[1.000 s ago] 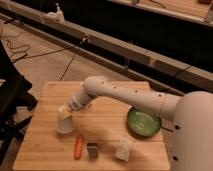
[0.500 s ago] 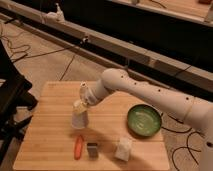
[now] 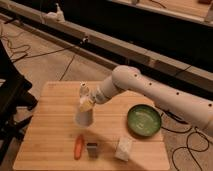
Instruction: Place the ceramic cup over the eraser
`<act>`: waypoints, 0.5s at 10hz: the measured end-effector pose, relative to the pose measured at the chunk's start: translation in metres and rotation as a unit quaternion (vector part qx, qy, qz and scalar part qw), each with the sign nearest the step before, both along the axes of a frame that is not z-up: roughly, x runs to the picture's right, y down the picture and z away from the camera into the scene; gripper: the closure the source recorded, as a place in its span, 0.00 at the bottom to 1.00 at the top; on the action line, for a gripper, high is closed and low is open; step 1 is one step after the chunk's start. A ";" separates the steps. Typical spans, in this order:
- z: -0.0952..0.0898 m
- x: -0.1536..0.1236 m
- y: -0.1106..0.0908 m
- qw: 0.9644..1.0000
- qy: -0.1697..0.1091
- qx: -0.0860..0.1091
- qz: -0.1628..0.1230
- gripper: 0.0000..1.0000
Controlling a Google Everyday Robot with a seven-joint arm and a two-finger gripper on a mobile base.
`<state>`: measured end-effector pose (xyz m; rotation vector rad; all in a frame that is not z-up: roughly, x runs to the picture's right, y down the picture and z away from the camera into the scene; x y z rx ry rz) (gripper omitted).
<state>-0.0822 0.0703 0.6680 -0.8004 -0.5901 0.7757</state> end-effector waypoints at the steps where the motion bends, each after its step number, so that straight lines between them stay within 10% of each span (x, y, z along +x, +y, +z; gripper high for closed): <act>1: -0.008 0.002 0.002 1.000 -0.002 0.005 0.002 1.00; 5: -0.039 0.013 0.024 1.000 0.007 0.006 -0.013 1.00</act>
